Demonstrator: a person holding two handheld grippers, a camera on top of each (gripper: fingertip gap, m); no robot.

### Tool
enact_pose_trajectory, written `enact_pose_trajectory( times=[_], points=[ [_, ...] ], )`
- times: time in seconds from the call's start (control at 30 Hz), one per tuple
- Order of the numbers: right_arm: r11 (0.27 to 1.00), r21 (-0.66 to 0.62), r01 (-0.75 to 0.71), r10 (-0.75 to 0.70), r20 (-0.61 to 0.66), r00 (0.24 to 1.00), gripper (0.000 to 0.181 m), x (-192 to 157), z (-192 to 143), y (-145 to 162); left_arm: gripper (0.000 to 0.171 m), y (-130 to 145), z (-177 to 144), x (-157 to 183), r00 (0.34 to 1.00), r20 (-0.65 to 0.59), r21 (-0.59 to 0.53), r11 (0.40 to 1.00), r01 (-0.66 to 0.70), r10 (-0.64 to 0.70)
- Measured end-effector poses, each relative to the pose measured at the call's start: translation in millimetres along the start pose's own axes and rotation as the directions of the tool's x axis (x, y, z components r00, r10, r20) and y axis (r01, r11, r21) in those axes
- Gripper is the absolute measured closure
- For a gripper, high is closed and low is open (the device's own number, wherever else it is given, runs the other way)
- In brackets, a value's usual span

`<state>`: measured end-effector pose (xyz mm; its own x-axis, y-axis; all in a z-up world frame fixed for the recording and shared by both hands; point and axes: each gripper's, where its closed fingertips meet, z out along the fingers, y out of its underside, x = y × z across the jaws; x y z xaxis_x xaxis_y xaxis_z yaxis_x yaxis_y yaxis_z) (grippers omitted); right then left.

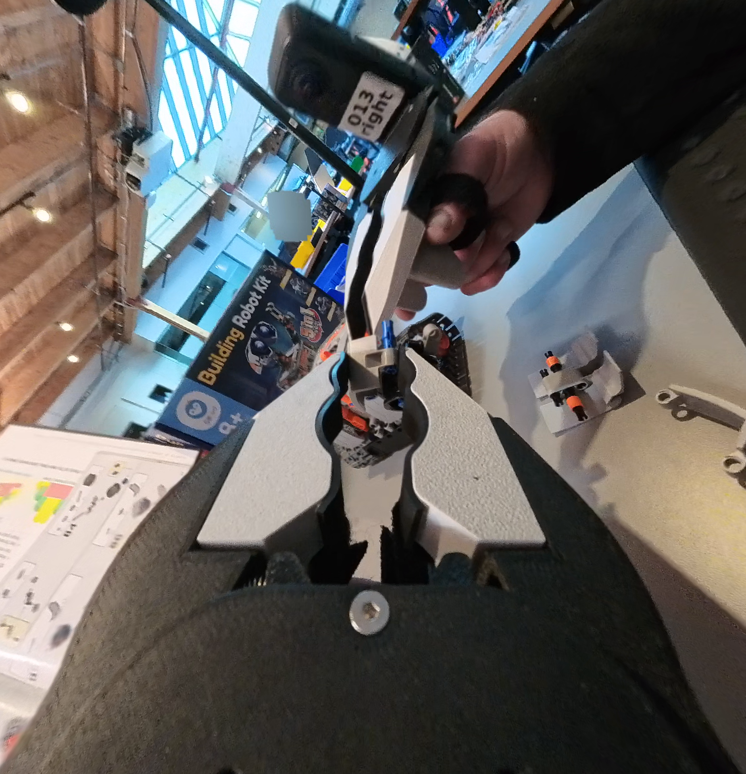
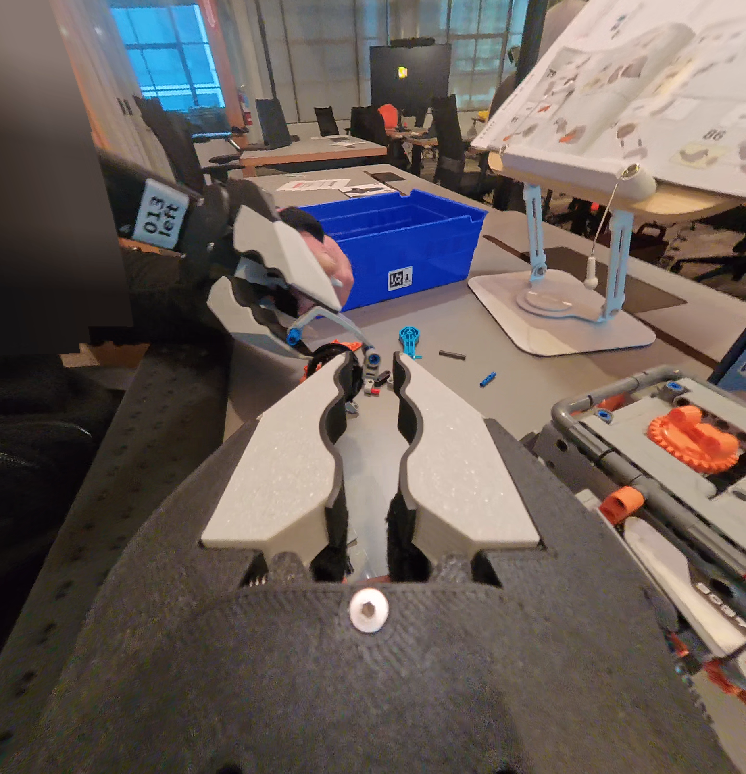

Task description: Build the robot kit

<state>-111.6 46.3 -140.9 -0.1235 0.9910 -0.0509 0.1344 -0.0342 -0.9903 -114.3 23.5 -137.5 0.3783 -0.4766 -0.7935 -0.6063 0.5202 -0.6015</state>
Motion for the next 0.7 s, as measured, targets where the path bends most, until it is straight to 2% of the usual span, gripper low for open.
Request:
enact_pose_trajectory(
  times=[0.13,0.3,0.47,0.57,0.7],
  points=[
    [0.996,-0.021,-0.088,0.089,0.026,0.996,0.167,-1,7,7,0.151,-8,0,4,0.993,0.025,-0.003,0.993,-0.116,0.116],
    [0.993,-0.014,-0.121,0.122,0.091,0.988,0.175,-10,9,6,0.152,-16,0,7,0.977,0.050,0.006,0.978,-0.209,0.209],
    [0.980,-0.021,-0.200,0.200,0.169,0.965,0.173,-17,10,9,0.153,-23,-1,10,0.970,0.056,0.022,0.971,-0.240,0.238],
    [0.985,-0.034,-0.169,0.173,0.195,0.965,0.176,-23,13,12,0.161,-27,-2,9,0.960,0.074,0.035,0.962,-0.272,0.269],
    [0.990,-0.020,-0.143,0.144,0.171,0.975,0.177,-21,12,9,0.162,-27,-3,5,0.962,0.091,0.039,0.964,-0.261,0.257]
  ],
)
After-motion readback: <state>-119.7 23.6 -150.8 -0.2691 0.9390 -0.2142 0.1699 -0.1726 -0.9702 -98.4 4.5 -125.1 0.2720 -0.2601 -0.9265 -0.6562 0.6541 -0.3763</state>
